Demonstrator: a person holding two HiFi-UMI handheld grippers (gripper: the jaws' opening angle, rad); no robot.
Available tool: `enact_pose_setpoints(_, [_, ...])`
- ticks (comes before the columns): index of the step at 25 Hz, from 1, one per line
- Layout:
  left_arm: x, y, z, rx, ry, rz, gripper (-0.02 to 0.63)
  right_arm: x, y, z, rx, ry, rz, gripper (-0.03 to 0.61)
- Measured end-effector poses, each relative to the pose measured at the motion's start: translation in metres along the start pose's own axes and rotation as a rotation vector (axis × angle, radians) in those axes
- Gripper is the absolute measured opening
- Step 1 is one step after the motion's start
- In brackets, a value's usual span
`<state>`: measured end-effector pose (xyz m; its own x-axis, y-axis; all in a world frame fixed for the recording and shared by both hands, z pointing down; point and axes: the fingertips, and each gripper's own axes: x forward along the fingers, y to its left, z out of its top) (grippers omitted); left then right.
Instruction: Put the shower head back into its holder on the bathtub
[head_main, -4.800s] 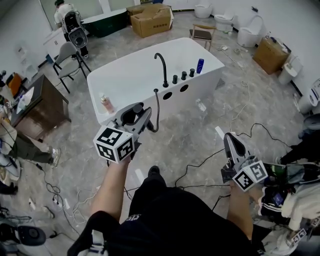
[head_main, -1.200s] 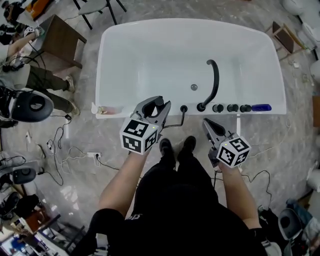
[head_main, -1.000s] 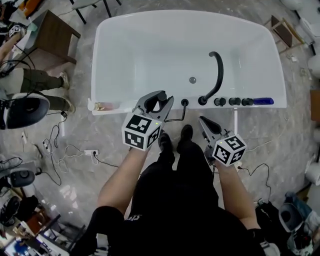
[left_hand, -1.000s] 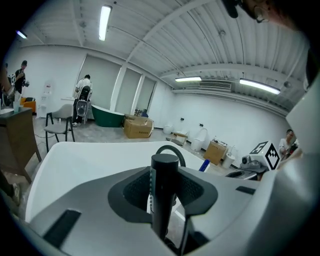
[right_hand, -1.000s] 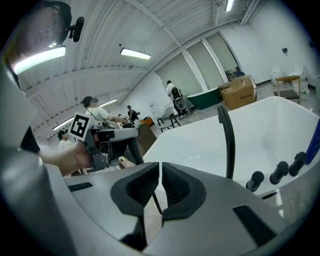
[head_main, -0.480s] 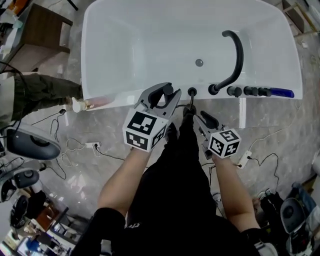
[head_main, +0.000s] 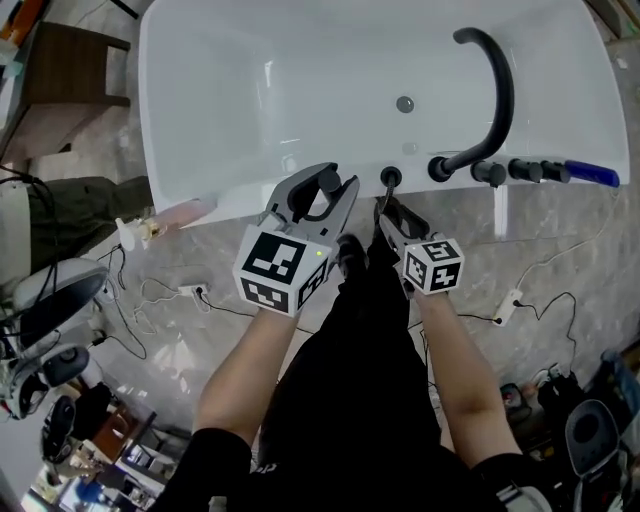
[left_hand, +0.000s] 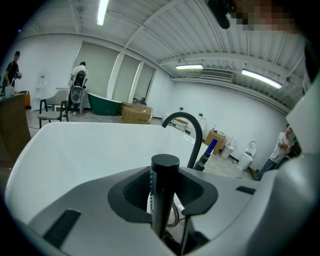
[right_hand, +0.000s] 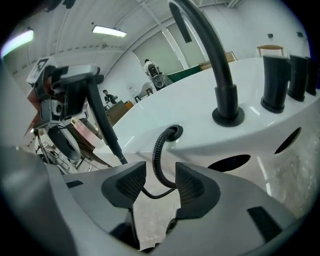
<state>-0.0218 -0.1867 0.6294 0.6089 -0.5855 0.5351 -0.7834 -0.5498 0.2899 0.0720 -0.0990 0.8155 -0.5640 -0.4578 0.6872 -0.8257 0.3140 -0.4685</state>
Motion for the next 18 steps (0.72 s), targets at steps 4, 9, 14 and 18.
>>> enact_pose_setpoints(4, [0.002,-0.003,0.007,0.01,-0.005,-0.007,0.133,0.018,0.0,-0.013,0.032,0.028,0.006,0.198])
enact_pose_setpoints(9, [0.004,0.001,0.014,0.026,-0.003,0.0,0.133,0.033,-0.002,-0.019,0.031,0.052,-0.034,0.154])
enact_pose_setpoints(14, [0.004,0.0,0.025,0.026,-0.009,0.005,0.134,0.026,0.001,-0.012,0.017,0.058,-0.014,0.074])
enact_pose_setpoints(18, [0.001,-0.002,0.036,0.021,-0.013,0.004,0.133,-0.004,-0.005,0.0,0.03,0.058,-0.021,0.071])
